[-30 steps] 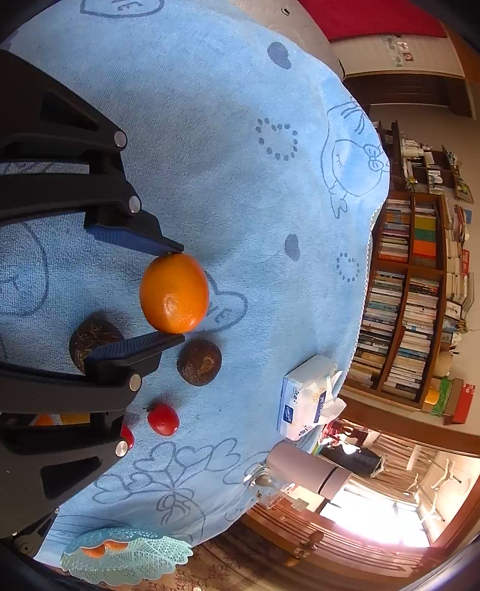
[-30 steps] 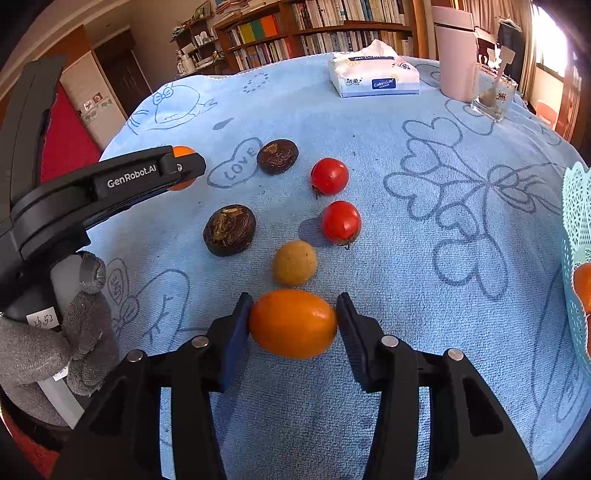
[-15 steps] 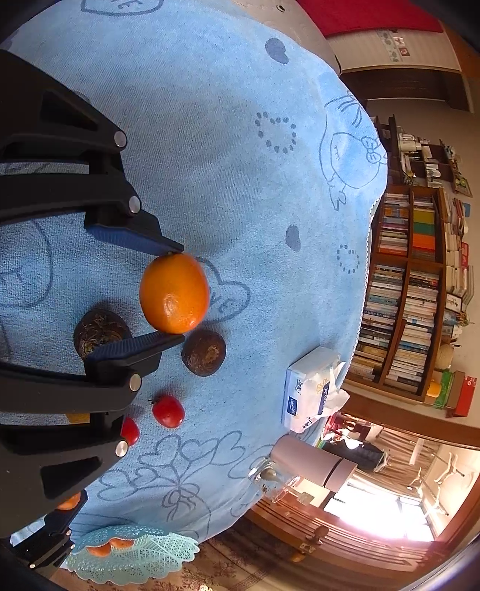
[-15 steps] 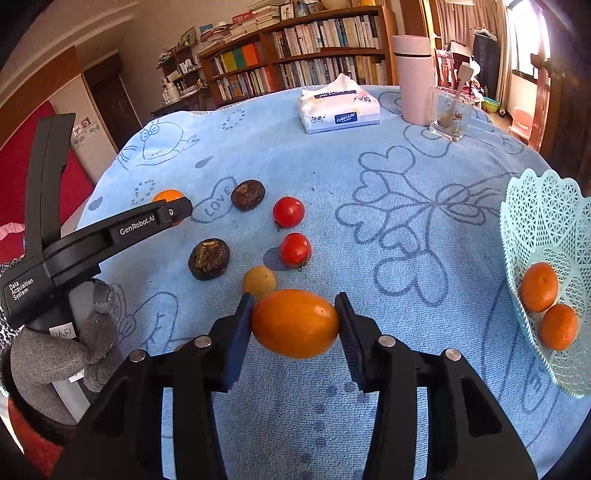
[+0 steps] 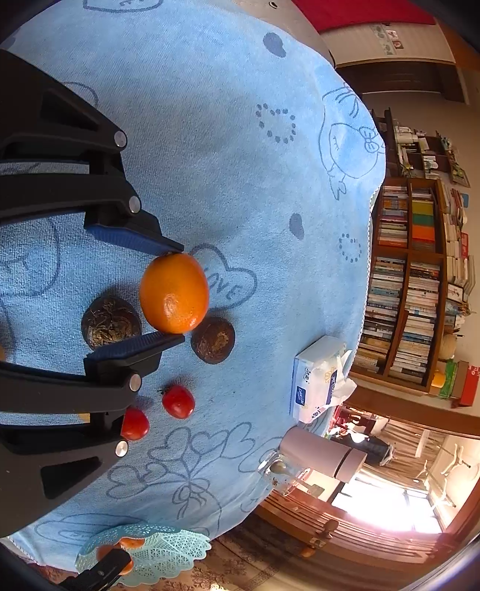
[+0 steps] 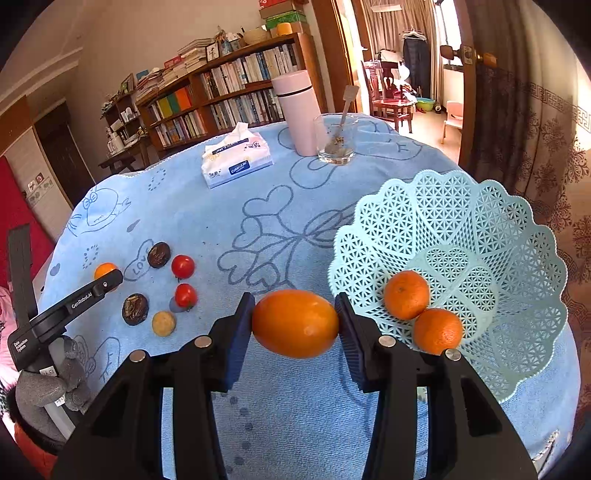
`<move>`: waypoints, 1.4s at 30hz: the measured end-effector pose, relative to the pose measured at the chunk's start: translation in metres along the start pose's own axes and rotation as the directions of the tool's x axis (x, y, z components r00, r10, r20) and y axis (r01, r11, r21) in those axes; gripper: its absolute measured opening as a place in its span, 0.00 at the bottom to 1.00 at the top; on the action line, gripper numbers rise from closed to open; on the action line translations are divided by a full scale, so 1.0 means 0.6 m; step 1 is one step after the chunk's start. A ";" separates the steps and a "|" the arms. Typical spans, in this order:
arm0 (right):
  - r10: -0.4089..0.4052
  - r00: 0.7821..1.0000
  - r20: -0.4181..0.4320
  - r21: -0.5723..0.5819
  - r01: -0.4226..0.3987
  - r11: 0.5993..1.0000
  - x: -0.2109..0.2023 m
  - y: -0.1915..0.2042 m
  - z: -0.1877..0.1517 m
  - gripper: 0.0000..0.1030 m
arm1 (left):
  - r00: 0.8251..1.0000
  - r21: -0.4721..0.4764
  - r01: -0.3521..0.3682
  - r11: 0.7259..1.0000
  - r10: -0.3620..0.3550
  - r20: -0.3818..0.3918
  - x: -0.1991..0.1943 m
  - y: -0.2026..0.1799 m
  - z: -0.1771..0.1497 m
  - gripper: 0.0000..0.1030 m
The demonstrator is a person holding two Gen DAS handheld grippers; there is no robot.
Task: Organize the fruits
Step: 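Carry the orange into the basket and open the right tool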
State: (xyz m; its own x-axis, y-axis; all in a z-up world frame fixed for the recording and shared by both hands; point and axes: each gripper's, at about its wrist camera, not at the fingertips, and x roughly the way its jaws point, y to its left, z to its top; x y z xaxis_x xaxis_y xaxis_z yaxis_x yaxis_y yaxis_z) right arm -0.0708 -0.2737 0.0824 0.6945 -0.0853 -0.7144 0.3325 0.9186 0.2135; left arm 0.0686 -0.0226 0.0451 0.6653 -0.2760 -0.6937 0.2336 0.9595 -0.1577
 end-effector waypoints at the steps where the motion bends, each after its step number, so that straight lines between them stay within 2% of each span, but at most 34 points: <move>1: -0.014 1.000 0.006 0.014 0.014 1.000 -0.004 -0.012 0.001 0.45 | 1.000 0.001 0.000 1.000 0.000 -0.001 0.000 -0.001 -0.001 0.41; 17: -0.227 0.974 0.013 0.147 0.222 0.964 -0.035 -0.158 -0.018 0.45 | 1.000 0.031 0.006 1.000 -0.005 -0.003 -0.002 -0.014 -0.009 0.41; 20: -0.240 0.971 0.007 0.172 0.235 0.957 -0.036 -0.175 -0.020 0.45 | 1.000 0.034 -0.001 0.999 0.001 -0.004 -0.001 -0.015 -0.010 0.41; 23: -0.244 0.970 0.014 0.196 0.236 0.952 -0.040 -0.189 -0.020 0.52 | 1.000 0.038 -0.009 0.999 0.010 -0.007 -0.002 -0.019 -0.013 0.41; 30: -0.258 0.965 0.047 0.210 0.243 0.947 -0.053 -0.207 -0.016 0.53 | 1.000 0.073 -0.007 0.997 0.007 0.001 -0.021 -0.042 -0.023 0.41; 42: -0.314 0.941 0.128 0.235 0.279 0.931 -0.073 -0.240 -0.022 0.53 | 0.996 0.165 0.090 0.982 -0.085 -0.035 -0.043 -0.140 -0.048 0.41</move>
State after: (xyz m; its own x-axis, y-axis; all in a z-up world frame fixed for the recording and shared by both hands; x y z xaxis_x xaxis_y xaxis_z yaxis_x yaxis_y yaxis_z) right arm -0.1578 -0.3974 0.0741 0.6306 -0.4184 -0.6537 0.6531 0.7411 0.1557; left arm 0.0114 -0.0944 0.0561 0.6175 -0.3542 -0.7023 0.4060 0.9083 -0.1012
